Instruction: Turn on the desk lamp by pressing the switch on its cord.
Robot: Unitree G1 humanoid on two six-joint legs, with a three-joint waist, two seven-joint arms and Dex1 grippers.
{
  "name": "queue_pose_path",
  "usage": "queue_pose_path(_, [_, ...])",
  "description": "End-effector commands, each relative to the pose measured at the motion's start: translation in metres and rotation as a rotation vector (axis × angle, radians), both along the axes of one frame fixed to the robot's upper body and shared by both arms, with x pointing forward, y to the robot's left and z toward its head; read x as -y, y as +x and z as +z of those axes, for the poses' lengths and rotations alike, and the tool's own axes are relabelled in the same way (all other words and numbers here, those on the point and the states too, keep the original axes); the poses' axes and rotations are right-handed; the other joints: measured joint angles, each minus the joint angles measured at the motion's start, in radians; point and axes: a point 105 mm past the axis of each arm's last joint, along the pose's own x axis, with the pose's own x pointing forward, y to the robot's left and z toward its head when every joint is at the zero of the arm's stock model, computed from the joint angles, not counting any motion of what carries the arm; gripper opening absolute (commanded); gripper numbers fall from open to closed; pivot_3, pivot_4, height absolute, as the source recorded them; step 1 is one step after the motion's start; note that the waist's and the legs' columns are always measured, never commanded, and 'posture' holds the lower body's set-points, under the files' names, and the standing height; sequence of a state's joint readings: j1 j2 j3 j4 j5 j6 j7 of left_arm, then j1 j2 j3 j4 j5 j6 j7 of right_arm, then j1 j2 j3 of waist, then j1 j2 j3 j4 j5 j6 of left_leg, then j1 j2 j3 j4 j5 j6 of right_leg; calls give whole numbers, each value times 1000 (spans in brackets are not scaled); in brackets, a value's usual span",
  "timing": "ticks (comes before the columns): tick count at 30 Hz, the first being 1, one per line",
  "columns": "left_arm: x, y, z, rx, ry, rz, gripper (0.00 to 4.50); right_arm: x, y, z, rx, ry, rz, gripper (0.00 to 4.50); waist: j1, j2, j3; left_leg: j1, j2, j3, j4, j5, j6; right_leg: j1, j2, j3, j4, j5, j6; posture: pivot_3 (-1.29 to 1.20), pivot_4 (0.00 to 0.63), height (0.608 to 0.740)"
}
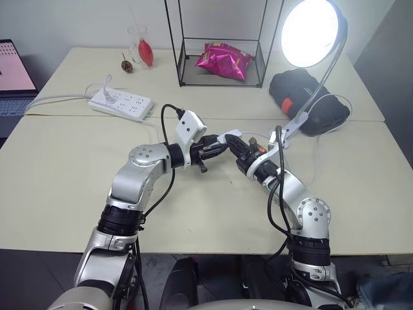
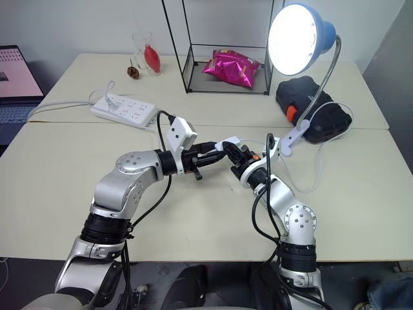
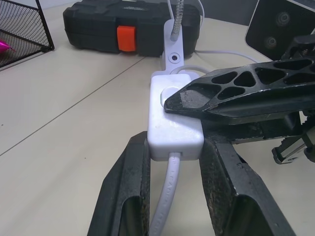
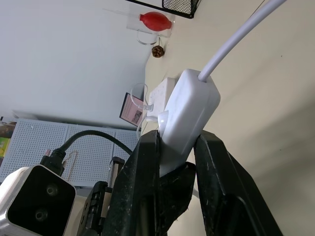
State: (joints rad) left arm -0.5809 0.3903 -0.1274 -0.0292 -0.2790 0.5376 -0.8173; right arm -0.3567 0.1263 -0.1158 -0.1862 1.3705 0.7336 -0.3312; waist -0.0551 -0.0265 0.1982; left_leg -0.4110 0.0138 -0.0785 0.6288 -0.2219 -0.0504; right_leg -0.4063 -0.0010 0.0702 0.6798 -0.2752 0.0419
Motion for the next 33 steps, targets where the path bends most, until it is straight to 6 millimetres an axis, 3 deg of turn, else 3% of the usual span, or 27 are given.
queue_pose_path(1, [4, -4, 14, 66, -8, -19, 1063, -6, -4, 5, 16, 35, 19, 970, 0, 0, 0, 0, 0, 0, 0, 0, 0, 0, 0, 0, 0, 0, 0, 0, 150, 740])
queue_pose_path(7, [5, -1, 13, 75, -3, -12, 1062, -1, -11, 5, 54, -15, 56, 2551, 0, 0, 0, 0, 0, 0, 0, 0, 0, 0, 0, 0, 0, 0, 0, 0, 150, 740])
queue_pose_path(11, [5, 1, 8, 87, 8, -3, 1062, 9, -23, 1, 104, -132, 106, 3266, 1, 0, 0, 0, 0, 0, 0, 0, 0, 0, 0, 0, 0, 0, 0, 0, 150, 740])
queue_pose_path(16, [3, 8, -11, 56, 14, 28, 1062, 34, -46, -4, 279, -515, 203, 4485, 4, 1, 0, -1, -1, 0, 1, 0, 0, 0, -1, 0, -1, -1, 1, 0, 150, 740])
queue_pose_path(19, [1, 10, -28, 30, 44, 23, 1062, 47, -58, 4, 439, -751, 287, 4500, 5, 1, 0, -1, -2, 0, 1, 0, 0, 0, -1, 0, -1, -1, 2, 0, 150, 740])
queue_pose_path(25, [-3, 5, -57, 9, 131, -24, 1062, 69, -62, 30, 772, -1139, 417, 4500, 5, 1, 0, 0, 0, 0, 1, 0, 0, 0, 1, 0, -1, -1, 3, 0, 150, 740])
queue_pose_path(33, [-13, 0, -85, -19, 223, -69, 1062, 89, -64, 39, 945, -1307, 551, 4500, 7, 0, 0, -1, -1, 1, 2, 0, 0, 1, 0, 0, -2, -1, 3, 0, 150, 740])
